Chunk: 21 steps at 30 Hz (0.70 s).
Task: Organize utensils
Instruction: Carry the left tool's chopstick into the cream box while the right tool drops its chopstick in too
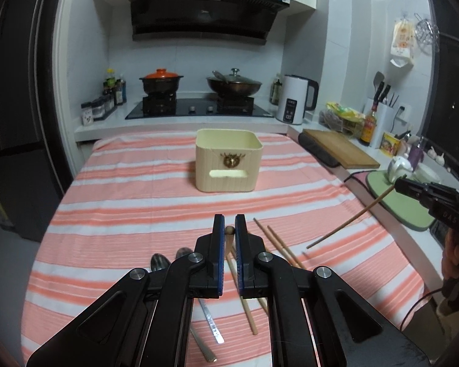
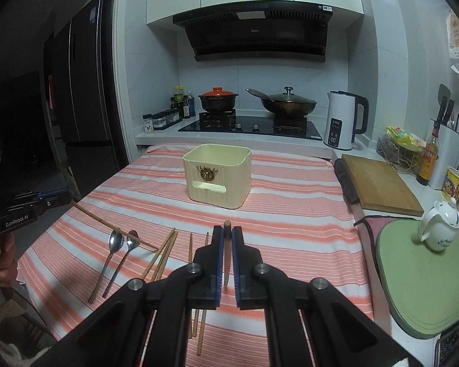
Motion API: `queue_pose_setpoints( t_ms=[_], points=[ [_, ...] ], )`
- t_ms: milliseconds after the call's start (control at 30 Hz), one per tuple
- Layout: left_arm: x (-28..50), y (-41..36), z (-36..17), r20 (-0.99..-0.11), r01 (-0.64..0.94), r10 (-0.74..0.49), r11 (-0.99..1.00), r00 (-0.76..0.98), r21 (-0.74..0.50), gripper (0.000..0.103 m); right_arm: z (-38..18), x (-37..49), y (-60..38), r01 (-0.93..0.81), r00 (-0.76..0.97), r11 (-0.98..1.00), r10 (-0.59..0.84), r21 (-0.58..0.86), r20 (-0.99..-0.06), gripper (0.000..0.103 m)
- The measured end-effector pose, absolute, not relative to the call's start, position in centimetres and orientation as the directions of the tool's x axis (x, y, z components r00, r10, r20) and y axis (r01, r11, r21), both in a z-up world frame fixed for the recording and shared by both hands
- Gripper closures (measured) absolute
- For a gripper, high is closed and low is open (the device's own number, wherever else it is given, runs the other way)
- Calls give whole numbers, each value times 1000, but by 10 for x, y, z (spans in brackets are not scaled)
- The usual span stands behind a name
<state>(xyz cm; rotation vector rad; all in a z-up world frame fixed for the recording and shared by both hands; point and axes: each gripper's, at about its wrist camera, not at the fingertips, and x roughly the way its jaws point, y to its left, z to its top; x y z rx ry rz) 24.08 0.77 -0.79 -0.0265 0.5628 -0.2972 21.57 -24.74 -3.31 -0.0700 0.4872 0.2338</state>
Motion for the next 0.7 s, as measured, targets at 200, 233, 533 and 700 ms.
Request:
queue_pose_setpoints(
  t_ms=[200, 233, 533, 700],
  points=[
    [247, 12, 6, -514, 284, -319, 947, 796, -147, 99, -18, 220, -243, -270, 849, 962, 256, 35, -462, 98],
    [248, 12, 9, -513, 287, -323, 946, 796, -150, 99, -15, 222, -243, -275, 848, 960, 264, 44, -460, 98],
    [284, 9, 45, -540, 304, -357, 934, 762, -188, 99, 18, 255, -236, -312, 839, 948, 309, 69, -449, 98],
    [321, 7, 81, -517, 289, -344, 939, 784, -188, 99, 47, 290, -231, -293, 868, 955, 282, 38, -410, 98]
  ],
)
